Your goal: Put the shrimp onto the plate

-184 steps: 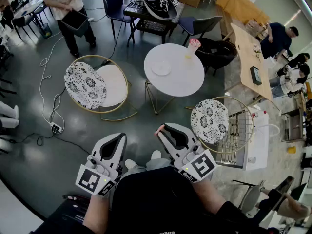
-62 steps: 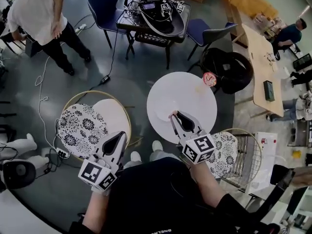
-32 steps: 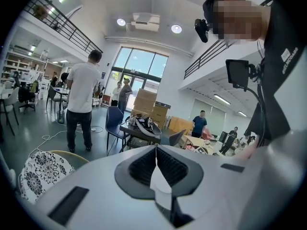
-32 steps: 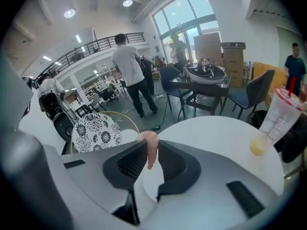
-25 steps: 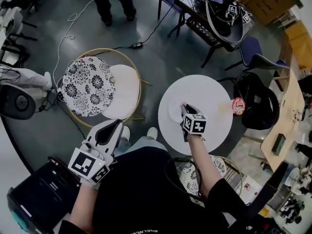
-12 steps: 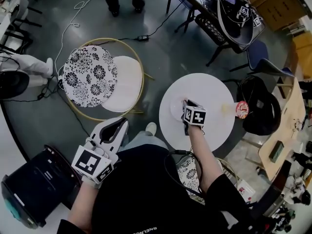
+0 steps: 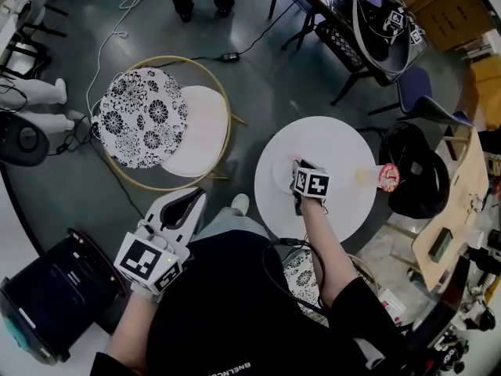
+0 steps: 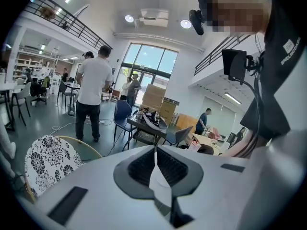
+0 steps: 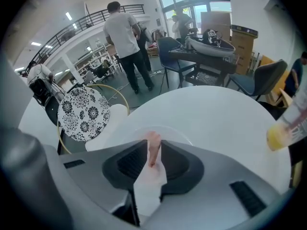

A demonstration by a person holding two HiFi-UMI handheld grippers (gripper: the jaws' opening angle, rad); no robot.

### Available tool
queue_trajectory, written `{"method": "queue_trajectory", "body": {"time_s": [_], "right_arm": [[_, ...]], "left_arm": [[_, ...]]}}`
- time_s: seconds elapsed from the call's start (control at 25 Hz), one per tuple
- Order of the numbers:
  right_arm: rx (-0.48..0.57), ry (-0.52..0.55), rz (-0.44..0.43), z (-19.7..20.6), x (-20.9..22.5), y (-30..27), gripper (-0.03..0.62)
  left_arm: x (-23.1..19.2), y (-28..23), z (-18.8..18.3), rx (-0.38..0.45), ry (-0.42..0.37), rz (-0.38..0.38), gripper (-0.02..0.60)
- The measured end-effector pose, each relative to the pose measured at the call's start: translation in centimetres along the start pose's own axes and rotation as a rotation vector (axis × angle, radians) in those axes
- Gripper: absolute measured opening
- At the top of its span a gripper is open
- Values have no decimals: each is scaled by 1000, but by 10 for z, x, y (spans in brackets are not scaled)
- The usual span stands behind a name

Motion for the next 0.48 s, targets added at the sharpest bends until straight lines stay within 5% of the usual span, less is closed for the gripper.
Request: {"method": "queue_trajectory", "body": {"time_s": [0.48], "right_arm": [[35,-2,0,2,-3,11,91]], "left_arm": [[2,5,4,1,5,4,6]]}}
Point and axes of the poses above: the fingertips, and each gripper's own axes: y backward along the fingers, x to its right, z out of its underside, the point moved 2 cm from there along y, backward along the fingers, and after that the axes turned 2 degrees about -y, right-handed, at the moved point
